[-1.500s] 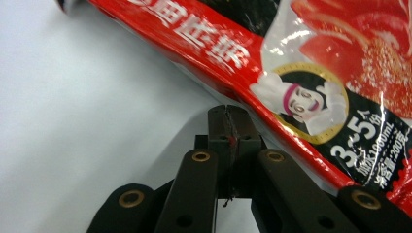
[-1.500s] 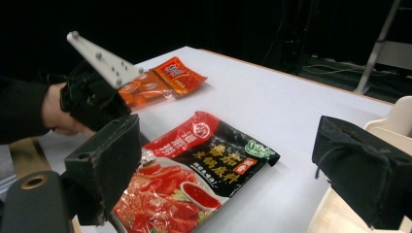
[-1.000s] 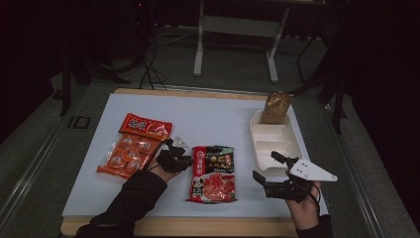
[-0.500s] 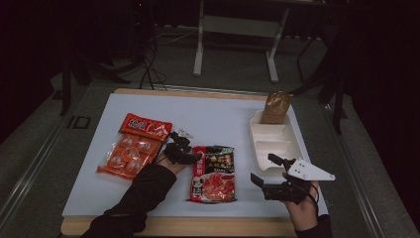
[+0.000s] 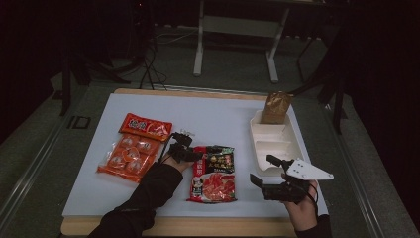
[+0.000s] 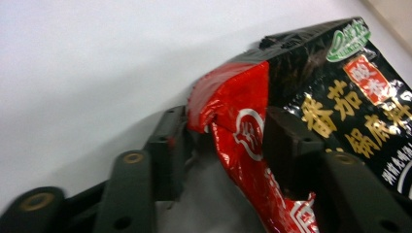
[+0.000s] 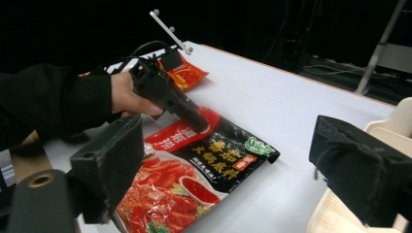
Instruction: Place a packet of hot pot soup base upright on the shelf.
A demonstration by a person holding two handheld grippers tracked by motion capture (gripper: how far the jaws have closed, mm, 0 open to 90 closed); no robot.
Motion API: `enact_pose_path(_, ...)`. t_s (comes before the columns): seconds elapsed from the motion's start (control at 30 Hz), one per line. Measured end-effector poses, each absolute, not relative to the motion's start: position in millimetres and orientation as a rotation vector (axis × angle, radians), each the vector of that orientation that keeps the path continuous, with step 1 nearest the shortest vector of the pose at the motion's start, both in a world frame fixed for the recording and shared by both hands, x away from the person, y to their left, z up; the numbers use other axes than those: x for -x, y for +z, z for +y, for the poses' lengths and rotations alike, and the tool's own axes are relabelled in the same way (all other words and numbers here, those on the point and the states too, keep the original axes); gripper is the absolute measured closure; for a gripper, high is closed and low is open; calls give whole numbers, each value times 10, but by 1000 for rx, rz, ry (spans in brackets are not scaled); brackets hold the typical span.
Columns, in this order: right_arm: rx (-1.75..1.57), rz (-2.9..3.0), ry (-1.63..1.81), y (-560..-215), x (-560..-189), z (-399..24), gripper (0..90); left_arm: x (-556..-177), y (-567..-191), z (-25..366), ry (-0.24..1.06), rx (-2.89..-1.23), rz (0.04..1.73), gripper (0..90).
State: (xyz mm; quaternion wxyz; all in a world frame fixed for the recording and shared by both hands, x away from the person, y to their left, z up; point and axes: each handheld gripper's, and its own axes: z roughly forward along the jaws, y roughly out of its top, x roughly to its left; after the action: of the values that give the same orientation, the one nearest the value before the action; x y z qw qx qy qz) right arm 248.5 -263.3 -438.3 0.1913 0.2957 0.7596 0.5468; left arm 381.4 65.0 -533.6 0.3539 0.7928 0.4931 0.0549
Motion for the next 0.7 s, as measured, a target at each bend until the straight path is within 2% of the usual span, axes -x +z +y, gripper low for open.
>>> enact_pose_path(0.1, -829, 2139, 1532, -4390, -2490, -2625, 127, -3781, -5340, 592, 173, -2056, 1275, 600)
enact_pose_path(0.23, -825, 2144, 1529, -4394, -2495, -2614, 128, -3772, -5333, 525, 184, -2079, 1275, 777)
enact_pose_path(0.33, -828, 2150, 1524, -4399, -2499, -2608, 130, -3785, -5308, 516, 154, -2064, 1282, 829)
enact_pose_path(0.4, -833, 2154, 1529, -4407, -2507, -2606, 132, -3785, -5291, 526, 127, -2038, 1280, 858)
enact_pose_path(0.7, -813, 2132, 1529, -4409, -2525, -2623, 139, -3722, -5143, 568, 120, -1979, 1222, 873)
